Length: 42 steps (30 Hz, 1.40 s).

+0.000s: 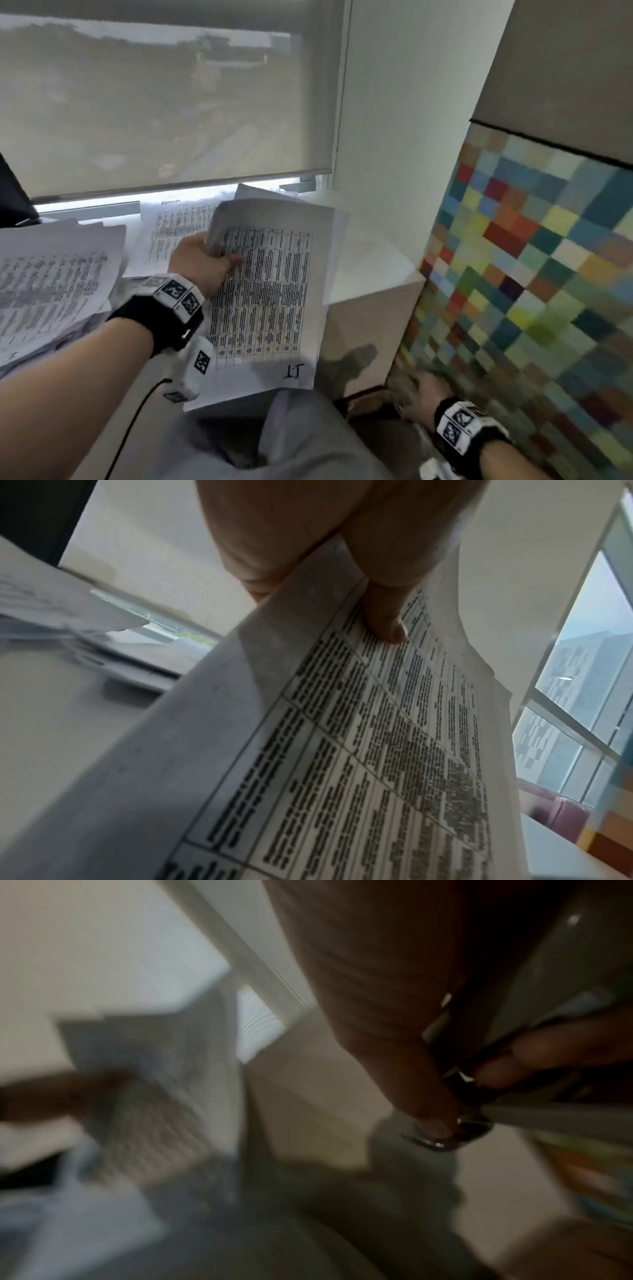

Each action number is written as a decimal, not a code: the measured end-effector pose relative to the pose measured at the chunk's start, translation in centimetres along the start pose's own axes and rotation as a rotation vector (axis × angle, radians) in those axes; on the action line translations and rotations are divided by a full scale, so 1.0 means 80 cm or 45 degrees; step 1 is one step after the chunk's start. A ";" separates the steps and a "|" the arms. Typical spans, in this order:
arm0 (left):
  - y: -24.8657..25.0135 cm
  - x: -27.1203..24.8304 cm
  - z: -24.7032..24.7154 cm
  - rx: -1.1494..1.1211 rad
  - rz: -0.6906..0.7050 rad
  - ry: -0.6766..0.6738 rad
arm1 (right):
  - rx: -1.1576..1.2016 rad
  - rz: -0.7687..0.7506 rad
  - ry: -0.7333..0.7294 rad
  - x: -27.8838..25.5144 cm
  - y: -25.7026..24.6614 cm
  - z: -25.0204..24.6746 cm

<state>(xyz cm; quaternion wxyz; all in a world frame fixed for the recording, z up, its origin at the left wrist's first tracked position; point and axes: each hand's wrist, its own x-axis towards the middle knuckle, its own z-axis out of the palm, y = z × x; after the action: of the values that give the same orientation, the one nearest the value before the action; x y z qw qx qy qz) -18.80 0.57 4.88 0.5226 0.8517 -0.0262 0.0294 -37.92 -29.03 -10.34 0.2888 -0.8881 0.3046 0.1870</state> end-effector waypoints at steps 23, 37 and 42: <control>0.025 0.022 -0.001 0.025 0.076 0.046 | 0.534 -0.242 0.209 -0.011 -0.038 -0.069; -0.032 0.072 -0.087 -0.085 -0.249 0.230 | -0.025 -0.251 0.357 0.125 -0.225 -0.147; -0.048 0.092 -0.105 -0.104 -0.262 0.263 | -0.125 -0.272 0.386 0.178 -0.281 -0.146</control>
<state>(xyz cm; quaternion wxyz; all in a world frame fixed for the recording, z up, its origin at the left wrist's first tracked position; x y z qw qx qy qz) -11.36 9.71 5.86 0.5571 0.8202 0.1142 0.0621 -10.89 -28.01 0.29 0.2140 -0.9465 0.2391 0.0339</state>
